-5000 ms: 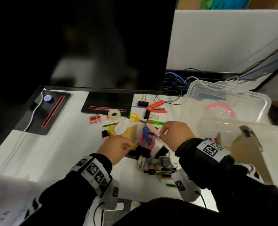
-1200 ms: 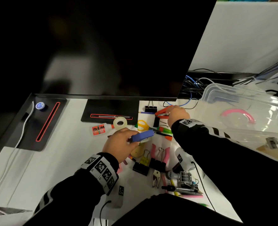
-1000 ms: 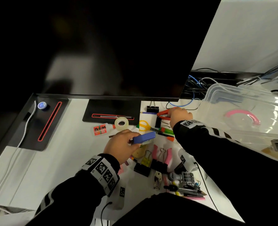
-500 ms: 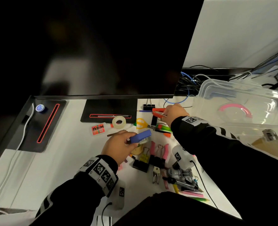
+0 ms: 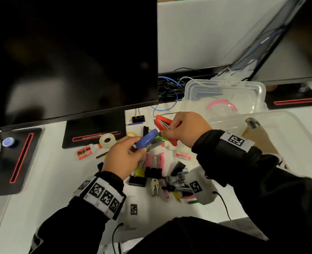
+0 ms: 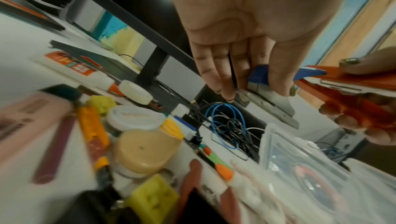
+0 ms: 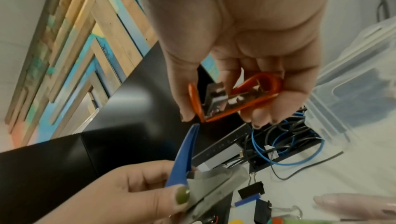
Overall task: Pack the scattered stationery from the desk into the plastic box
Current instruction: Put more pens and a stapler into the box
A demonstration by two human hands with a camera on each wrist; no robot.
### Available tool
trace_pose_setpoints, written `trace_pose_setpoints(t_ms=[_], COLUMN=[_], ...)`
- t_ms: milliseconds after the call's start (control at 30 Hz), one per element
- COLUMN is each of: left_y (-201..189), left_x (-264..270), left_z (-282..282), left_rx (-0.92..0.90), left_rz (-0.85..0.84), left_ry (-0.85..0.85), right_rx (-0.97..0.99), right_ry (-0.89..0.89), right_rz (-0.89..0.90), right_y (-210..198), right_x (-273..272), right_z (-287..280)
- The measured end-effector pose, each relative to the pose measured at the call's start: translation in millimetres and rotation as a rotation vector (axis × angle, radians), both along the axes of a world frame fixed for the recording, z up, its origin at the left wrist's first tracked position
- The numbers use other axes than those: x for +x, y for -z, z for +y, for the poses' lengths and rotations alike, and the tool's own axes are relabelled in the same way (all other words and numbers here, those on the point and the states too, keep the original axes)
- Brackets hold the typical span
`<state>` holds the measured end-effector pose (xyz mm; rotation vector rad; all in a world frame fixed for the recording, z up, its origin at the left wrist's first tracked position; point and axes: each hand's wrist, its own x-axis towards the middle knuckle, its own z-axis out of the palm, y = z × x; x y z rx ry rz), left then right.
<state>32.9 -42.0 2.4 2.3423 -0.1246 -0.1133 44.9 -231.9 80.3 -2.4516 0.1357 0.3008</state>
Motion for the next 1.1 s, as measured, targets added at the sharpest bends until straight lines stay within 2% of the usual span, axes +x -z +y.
trace_pose_setpoints(t_ms=[167,300,367,500,700,833,967,1100], left_y=[-14.6,-24.1,-27.2,-32.5,-31.9,-22.1,-5.7,8.0], left_x=[-4.2,-9.0,-10.9,-16.7,-19.0,-17.3,-17.3,-18.0], left_z=[-43.3,-85.5,-108.6,-153.2,-200.0,-213.9,-220.9,-223.1], left_rx=[-0.057,-0.103,-0.125,-0.155,-0.132,-0.129,-0.089,0.008], left_rz=[-0.061,-0.091,-0.095,-0.082,-0.087,-0.081,-0.093,-0.127], left_ry=[0.072,0.148,0.190,0.240,0.258,0.197,0.142,0.174], right_rx=[0.191,0.244,0.362,0.498,0.593,0.485,0.202,-0.021], right_ry=[0.201,0.329,0.379,0.380,0.226,0.161,0.096,0.009], right_rz=[-0.019,-0.031,-0.022,0.035,0.067,0.079,0.059,0.108], right_y=[-12.5,-13.4,-8.5,1.0,-3.0,-12.0,-13.7,-9.1], right_x=[-29.0,-39.4,-42.7,-48.2,-50.1,-48.9,-45.2,-43.6], right_z=[-43.2,-88.3,-113.0,-158.2,-222.5,-260.0,-290.0,-310.0])
